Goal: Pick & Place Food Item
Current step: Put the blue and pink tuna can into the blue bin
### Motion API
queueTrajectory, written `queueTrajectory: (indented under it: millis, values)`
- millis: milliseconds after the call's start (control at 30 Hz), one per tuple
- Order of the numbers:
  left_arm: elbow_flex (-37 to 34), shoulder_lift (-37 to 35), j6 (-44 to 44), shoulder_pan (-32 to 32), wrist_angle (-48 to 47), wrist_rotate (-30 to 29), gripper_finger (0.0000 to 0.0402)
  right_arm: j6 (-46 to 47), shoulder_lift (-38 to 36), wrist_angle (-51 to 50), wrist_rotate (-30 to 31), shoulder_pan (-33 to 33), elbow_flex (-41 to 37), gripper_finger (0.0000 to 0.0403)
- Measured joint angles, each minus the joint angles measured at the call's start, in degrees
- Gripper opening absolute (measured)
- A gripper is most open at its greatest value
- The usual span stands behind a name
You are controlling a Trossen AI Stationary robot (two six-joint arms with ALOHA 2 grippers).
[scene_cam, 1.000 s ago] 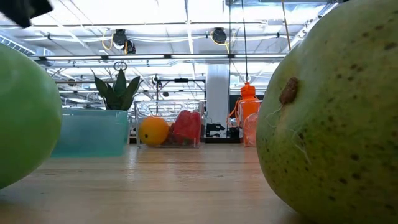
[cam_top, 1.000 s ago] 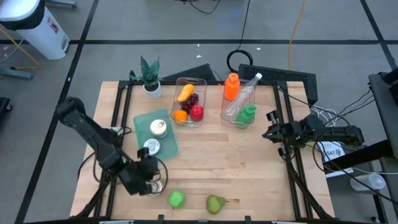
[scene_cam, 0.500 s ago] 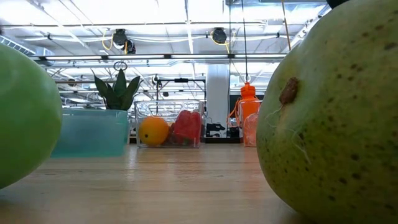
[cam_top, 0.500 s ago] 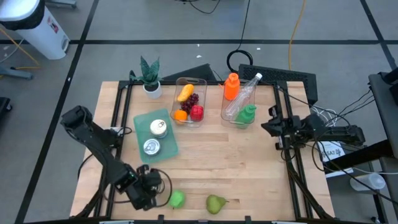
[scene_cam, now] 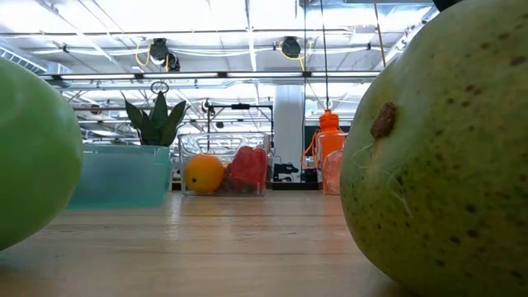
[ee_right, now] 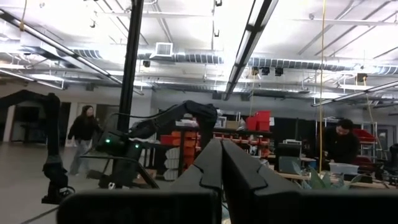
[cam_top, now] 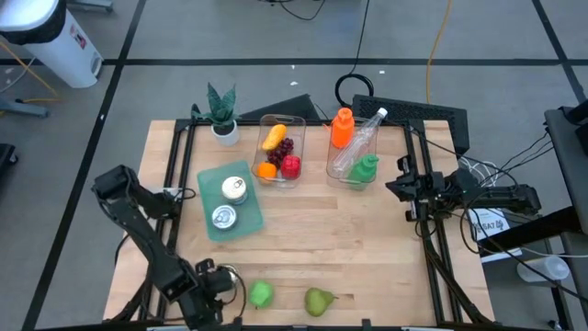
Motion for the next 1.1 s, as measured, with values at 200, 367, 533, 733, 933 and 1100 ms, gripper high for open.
queueTrajectory:
  millis: [200, 367, 533, 733, 933, 1100]
  values:
    - [9.9, 7.7, 8.5, 0.7, -13.4, -0.5, 0.0188, -0.9, 0.0, -0.1, 0.0, 0.0, 0.0, 0.0]
    - [13.7, 12.9, 12.3, 0.7, -18.7, 0.6, 0.0175, -0.7, 0.0, -0.2, 0.0, 0.0, 0.0, 0.0]
    - [14.0, 15.1, 9.9, 0.4, -21.0, 2.9, 0.0175, 0.0, 0.0, -0.3, 0.0, 0.0, 0.0, 0.0]
    - [13.7, 15.4, 12.1, 0.0, -23.5, 0.2, 0.0175, 0.2, 0.1, -0.4, 0.0, 0.0, 0.0, 0.0]
    - [13.4, 15.9, 23.3, 4.3, -22.8, -2.8, 0.0175, 0.2, 0.1, -0.6, 0.0, 0.0, 0.0, 0.0]
    - [13.3, 16.0, 35.0, 10.8, -20.1, -4.4, 0.0175, 0.7, 0.1, -0.6, -0.1, 0.0, 0.0, 0.0]
